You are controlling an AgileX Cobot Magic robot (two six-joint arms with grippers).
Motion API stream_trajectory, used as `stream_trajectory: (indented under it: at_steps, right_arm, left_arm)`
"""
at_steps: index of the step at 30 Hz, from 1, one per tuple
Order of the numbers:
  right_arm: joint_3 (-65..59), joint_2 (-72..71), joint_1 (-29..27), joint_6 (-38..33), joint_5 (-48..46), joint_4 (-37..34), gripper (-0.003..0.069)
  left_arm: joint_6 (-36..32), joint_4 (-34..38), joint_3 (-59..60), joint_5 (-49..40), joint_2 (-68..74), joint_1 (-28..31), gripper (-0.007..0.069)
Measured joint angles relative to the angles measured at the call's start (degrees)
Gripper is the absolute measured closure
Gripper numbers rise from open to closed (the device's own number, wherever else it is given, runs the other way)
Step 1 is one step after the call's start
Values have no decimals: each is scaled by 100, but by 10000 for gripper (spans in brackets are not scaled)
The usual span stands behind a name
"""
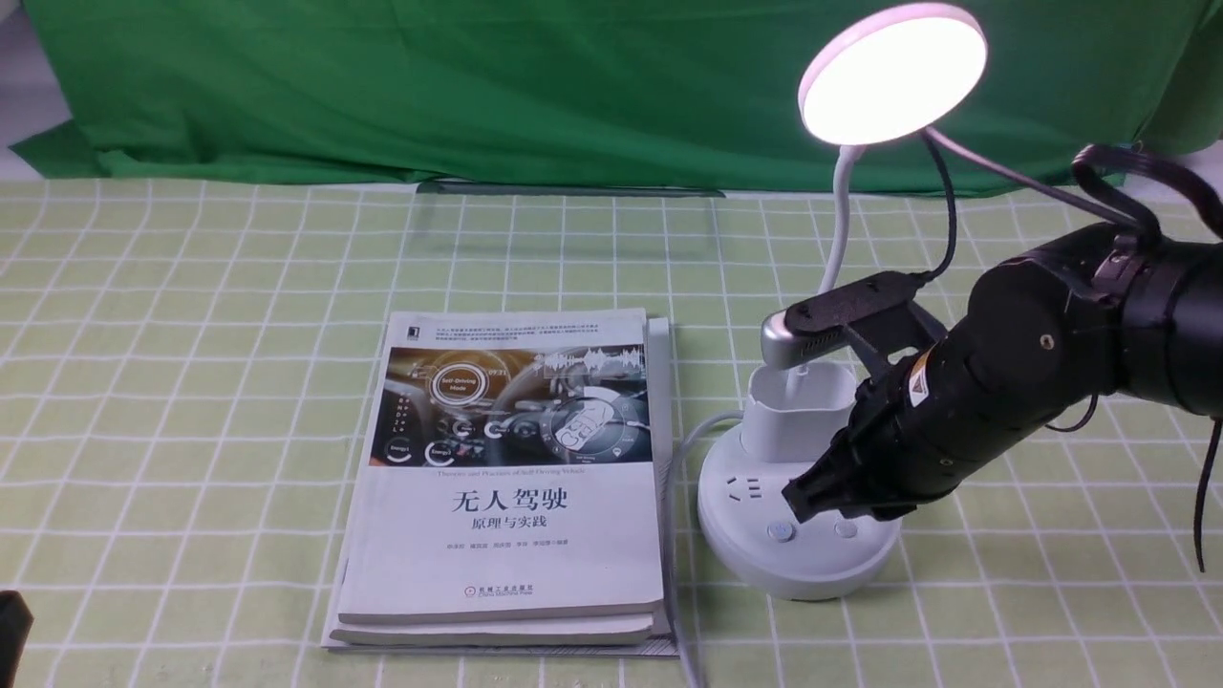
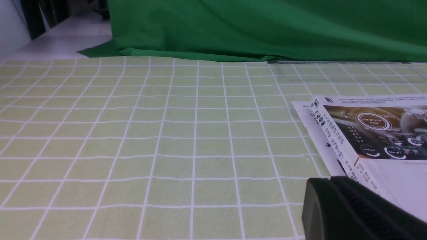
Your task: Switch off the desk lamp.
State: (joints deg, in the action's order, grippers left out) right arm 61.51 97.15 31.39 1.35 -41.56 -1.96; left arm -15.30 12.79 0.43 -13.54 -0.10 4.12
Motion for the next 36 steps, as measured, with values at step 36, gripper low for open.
stream_trajectory:
  at_steps: [36]
  right_arm:
    - [-1264, -1462, 0, 220, -41, 0, 624]
  left_arm:
    - [0, 0, 0, 0, 0, 0, 623]
